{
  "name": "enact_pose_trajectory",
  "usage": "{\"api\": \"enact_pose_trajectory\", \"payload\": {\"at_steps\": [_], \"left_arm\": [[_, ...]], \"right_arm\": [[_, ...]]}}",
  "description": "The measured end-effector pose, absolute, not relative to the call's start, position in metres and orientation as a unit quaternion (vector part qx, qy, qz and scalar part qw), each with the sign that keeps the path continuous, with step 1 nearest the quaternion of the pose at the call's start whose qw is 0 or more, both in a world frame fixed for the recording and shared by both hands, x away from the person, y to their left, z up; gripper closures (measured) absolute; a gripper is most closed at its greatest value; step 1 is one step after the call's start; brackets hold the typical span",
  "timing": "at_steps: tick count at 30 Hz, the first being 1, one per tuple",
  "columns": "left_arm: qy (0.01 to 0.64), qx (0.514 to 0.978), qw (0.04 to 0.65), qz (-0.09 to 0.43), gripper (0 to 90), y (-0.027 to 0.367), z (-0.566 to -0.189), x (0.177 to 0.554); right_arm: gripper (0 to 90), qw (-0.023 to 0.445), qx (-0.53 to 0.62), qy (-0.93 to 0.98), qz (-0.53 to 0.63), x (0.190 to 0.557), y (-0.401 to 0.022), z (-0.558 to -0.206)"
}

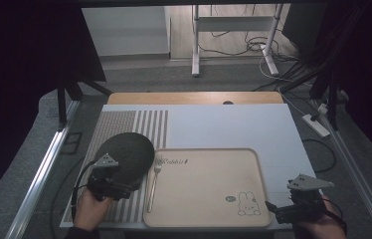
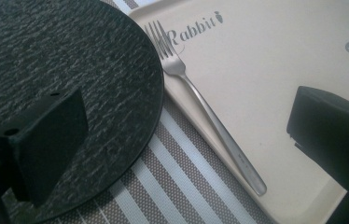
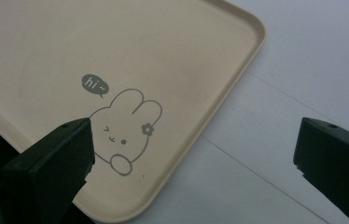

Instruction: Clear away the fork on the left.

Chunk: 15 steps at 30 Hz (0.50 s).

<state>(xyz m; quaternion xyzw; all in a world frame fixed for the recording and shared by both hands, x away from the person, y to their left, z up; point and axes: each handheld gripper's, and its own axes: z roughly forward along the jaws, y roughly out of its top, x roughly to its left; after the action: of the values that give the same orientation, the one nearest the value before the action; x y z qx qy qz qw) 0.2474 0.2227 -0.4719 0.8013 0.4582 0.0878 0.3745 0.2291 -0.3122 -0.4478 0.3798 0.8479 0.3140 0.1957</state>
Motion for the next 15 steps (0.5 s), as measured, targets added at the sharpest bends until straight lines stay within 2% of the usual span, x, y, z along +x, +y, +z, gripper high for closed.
{"api": "enact_pose_trajectory", "payload": {"at_steps": [15], "left_arm": [[0.460, 0.801, 0.372, 0.094, 0.0, 0.229, -0.472, 0.231]], "right_arm": [[0.0, 0.195, 0.385, 0.843, 0.320, 0.229, -0.313, -0.447]]}}
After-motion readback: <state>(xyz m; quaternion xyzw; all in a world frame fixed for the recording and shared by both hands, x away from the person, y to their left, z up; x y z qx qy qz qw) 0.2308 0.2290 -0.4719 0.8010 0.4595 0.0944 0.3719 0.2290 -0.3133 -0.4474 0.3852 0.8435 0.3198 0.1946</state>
